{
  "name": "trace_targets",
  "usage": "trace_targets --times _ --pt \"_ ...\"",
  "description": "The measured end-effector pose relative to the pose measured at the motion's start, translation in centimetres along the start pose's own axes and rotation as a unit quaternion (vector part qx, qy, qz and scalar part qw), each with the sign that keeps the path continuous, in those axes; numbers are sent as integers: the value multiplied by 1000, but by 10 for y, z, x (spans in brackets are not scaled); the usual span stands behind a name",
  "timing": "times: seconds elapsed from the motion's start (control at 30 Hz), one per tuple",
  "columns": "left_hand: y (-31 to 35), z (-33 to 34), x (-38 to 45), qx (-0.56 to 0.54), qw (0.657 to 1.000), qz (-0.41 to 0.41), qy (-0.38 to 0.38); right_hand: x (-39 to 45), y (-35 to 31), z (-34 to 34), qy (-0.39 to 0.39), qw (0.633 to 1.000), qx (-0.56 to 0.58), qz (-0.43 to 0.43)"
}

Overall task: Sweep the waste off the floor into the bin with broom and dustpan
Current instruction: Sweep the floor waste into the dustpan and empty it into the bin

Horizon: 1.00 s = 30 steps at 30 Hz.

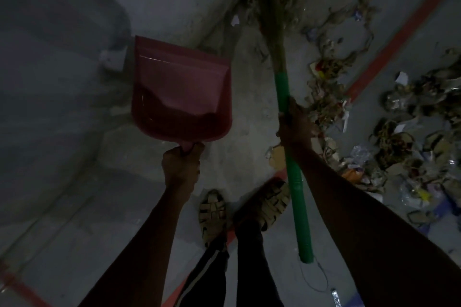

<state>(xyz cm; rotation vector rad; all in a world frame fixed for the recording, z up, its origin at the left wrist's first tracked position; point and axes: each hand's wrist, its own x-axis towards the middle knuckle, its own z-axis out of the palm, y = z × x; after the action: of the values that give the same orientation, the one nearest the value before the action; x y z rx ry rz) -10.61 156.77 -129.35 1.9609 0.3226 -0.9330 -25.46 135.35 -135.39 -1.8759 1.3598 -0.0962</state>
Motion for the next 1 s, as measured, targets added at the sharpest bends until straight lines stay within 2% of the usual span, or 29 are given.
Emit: trace_targets --times 0.17,0.3,0.53,0.77,1.0 --pt "29 34 5 -8 1000 11 -7 67 -25 -25 -68 995 32 70" --pt "48 58 6 -15 1000 18 -2 95 -17 -55 -122 987 28 98" --pt "74 98 11 -9 999 36 8 71 30 -118 -85 996 -19 11" --pt "79 123 18 67 995 74 -2 38 99 -126 -28 994 -88 -62" --pt "54 105 26 137 989 47 13 9 114 -114 25 995 -60 -80"
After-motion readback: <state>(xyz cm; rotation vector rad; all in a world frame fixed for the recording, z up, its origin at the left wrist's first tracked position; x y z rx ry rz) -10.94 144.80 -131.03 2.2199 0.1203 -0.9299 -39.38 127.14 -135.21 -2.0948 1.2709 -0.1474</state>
